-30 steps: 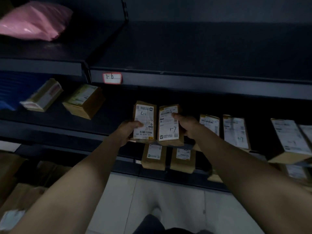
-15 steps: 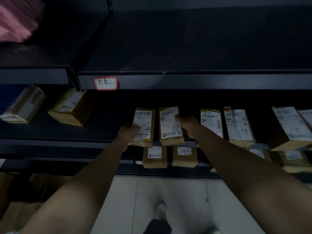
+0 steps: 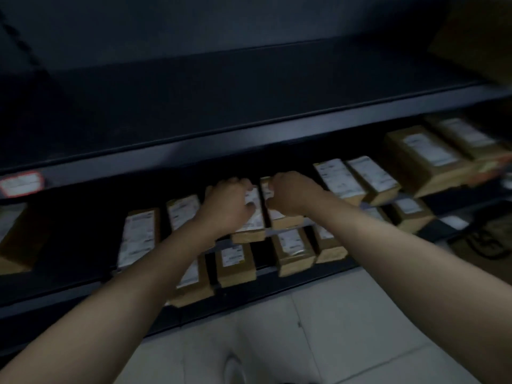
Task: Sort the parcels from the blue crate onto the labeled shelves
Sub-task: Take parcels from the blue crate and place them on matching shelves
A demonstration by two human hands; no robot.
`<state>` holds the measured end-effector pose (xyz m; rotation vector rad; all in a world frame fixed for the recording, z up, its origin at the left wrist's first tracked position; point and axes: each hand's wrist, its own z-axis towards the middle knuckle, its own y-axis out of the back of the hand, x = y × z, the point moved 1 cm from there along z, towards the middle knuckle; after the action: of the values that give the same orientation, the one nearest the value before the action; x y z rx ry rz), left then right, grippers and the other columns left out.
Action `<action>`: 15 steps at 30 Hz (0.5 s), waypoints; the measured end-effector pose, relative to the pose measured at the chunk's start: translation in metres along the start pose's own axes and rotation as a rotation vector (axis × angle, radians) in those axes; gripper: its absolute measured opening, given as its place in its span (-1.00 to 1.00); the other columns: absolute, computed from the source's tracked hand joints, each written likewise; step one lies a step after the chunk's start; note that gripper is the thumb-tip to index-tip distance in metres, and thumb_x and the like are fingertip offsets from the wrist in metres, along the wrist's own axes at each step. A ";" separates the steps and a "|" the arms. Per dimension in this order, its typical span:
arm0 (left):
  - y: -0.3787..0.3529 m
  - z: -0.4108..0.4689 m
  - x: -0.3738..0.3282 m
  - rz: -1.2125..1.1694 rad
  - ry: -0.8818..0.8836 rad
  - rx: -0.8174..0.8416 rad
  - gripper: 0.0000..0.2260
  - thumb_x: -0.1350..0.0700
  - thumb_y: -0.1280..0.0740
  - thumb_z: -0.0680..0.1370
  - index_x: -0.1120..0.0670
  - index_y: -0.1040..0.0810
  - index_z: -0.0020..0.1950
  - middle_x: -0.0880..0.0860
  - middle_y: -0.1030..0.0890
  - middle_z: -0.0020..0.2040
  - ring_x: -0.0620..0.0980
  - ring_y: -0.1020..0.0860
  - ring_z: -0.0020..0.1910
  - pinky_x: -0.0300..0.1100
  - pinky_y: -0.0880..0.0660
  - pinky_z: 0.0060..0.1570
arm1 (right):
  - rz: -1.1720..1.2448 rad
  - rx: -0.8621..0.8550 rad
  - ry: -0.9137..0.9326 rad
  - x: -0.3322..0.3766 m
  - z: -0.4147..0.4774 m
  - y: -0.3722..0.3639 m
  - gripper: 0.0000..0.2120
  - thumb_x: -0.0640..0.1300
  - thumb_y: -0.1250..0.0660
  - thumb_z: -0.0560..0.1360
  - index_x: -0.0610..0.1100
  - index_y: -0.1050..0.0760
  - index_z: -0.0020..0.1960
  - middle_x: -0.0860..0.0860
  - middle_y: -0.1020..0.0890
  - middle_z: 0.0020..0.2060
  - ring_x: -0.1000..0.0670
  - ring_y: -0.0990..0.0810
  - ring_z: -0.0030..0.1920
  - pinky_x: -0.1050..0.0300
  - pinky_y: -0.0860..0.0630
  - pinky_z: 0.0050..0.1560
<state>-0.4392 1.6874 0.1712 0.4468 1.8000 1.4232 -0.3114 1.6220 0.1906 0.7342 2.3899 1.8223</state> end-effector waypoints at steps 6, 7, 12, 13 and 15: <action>0.002 0.019 -0.208 0.153 -0.489 -0.117 -0.67 0.04 -0.26 0.53 0.07 -0.45 0.29 0.11 -0.51 0.16 0.17 -0.44 0.15 0.00 -0.30 0.09 | -0.228 -0.296 -0.317 -0.140 -0.126 0.075 -0.68 -0.06 -0.25 0.56 -0.16 -0.43 0.26 -0.15 -0.54 0.16 -0.18 -0.50 0.16 0.04 -0.34 -0.05; 0.000 0.020 -0.243 0.183 -0.572 -0.154 -0.68 0.03 -0.26 0.53 0.08 -0.46 0.26 0.12 -0.51 0.15 0.17 -0.44 0.15 0.02 -0.30 0.10 | -0.250 -0.356 -0.357 -0.163 -0.152 0.083 -0.69 -0.07 -0.24 0.56 -0.16 -0.43 0.26 -0.16 -0.54 0.17 -0.18 -0.49 0.18 0.03 -0.33 -0.04; -0.024 0.006 -0.404 0.252 -0.924 -0.310 -0.71 0.00 -0.23 0.55 0.04 -0.46 0.23 0.08 -0.52 0.14 0.14 -0.47 0.15 0.06 -0.33 0.11 | -0.348 -0.506 -0.675 -0.269 -0.280 0.102 -0.72 -0.07 -0.23 0.56 -0.16 -0.44 0.23 -0.18 -0.51 0.18 -0.20 -0.44 0.21 -0.04 -0.35 0.08; -0.030 0.000 -0.433 0.249 -0.980 -0.326 -0.72 0.00 -0.23 0.55 0.04 -0.46 0.23 0.08 -0.53 0.14 0.14 -0.47 0.15 0.05 -0.33 0.10 | -0.353 -0.514 -0.741 -0.285 -0.304 0.103 -0.73 -0.07 -0.24 0.56 -0.16 -0.45 0.21 -0.18 -0.51 0.18 -0.20 -0.44 0.21 -0.05 -0.34 0.07; -0.043 -0.015 -0.486 0.238 -1.099 -0.339 -0.72 0.01 -0.23 0.55 0.05 -0.47 0.23 0.09 -0.53 0.14 0.16 -0.47 0.15 0.04 -0.31 0.10 | -0.362 -0.524 -0.871 -0.313 -0.353 0.101 -0.73 -0.06 -0.25 0.56 -0.16 -0.44 0.21 -0.18 -0.51 0.18 -0.22 -0.43 0.21 -0.06 -0.34 0.05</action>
<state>-0.1350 1.3300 0.3057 1.0279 0.6288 1.2063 -0.1114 1.2012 0.3157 0.7463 1.3217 1.4389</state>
